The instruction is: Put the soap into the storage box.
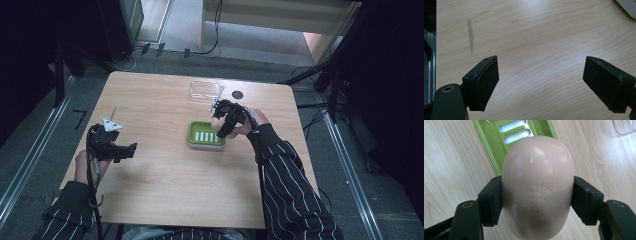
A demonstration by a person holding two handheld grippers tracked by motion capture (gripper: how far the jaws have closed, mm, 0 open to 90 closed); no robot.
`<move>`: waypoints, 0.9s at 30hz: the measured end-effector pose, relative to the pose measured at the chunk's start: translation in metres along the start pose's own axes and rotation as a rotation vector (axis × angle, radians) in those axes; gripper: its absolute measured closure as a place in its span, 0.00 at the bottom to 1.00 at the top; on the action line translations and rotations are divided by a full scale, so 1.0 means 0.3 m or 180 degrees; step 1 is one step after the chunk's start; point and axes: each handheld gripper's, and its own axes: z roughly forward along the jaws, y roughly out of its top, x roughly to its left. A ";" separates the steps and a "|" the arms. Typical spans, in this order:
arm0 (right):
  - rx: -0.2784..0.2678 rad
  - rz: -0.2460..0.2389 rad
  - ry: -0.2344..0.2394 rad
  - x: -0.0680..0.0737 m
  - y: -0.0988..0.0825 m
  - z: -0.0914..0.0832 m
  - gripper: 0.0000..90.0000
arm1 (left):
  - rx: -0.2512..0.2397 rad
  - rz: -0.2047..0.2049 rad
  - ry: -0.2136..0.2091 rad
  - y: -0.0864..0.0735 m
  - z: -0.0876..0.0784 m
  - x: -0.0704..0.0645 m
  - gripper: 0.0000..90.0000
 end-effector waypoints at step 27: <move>-0.0031 -0.0191 0.0038 0.007 0.054 0.032 0.37 | 0.0003 -0.0001 0.0003 -0.001 -0.001 0.001 0.16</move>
